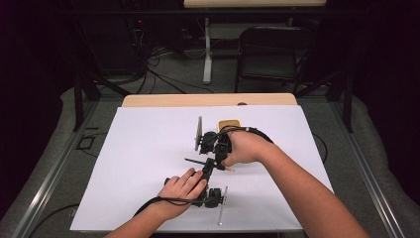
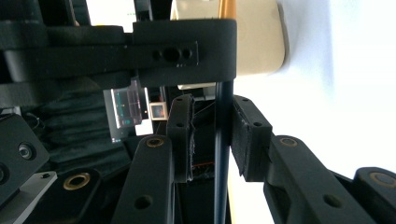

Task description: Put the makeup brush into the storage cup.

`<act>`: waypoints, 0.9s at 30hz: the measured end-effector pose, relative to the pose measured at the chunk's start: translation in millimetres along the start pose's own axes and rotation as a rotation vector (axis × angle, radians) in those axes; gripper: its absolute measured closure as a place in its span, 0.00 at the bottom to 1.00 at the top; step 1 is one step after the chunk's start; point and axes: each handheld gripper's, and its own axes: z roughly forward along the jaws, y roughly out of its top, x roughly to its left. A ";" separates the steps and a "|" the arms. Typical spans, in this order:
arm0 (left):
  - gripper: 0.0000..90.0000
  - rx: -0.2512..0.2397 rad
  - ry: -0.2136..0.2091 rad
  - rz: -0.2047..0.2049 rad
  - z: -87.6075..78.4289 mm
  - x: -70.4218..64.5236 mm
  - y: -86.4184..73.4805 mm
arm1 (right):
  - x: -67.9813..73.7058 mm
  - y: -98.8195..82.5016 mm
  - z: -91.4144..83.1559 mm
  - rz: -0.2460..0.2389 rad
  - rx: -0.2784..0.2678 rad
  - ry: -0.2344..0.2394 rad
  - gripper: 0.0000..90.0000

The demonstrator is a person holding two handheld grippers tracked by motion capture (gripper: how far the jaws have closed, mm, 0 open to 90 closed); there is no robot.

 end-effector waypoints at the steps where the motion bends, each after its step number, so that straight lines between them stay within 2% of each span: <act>1: 0.79 -0.004 -0.003 -0.003 0.0 -0.3 0.2 | -0.1 0.1 -0.3 0.000 -0.002 0.001 0.93; 8: 0.87 0.006 -0.028 0.003 -0.3 -0.5 0.2 | 0.6 0.8 0.4 0.006 0.006 0.004 0.93; 9: 0.88 0.009 -0.047 -0.009 0.1 -1.5 0.0 | 0.4 0.7 0.7 0.006 -0.002 0.007 0.93; 10: 0.89 0.017 -0.040 0.005 -0.3 -0.4 0.2 | 0.4 0.8 0.7 0.007 -0.003 0.007 0.93; 14: 0.91 0.018 -0.025 0.005 -0.2 0.6 -0.4 | -0.3 1.0 -0.8 0.009 -0.012 0.008 0.93; 19: 0.91 0.016 -0.039 0.010 0.1 -0.4 0.7 | -0.4 0.9 -0.2 0.011 -0.008 0.009 0.93; 21: 0.91 0.036 -0.043 0.043 -0.7 1.5 1.7 | -0.6 0.6 -0.2 0.011 -0.007 0.010 0.93; 22: 0.91 0.040 -0.041 0.045 -0.7 1.7 2.0 | -0.8 0.6 -0.4 0.011 -0.004 0.010 0.93; 24: 0.92 0.038 -0.044 0.045 -0.5 2.0 2.2 | -0.8 0.7 -1.1 0.015 0.004 0.010 0.93; 26: 0.92 0.011 -0.033 0.012 0.4 0.6 1.7 | -0.7 0.5 -1.2 0.015 -0.001 0.009 0.93; 27: 0.92 0.015 -0.049 0.014 0.7 0.8 1.7 | -1.0 0.3 -1.4 0.009 -0.002 0.009 0.93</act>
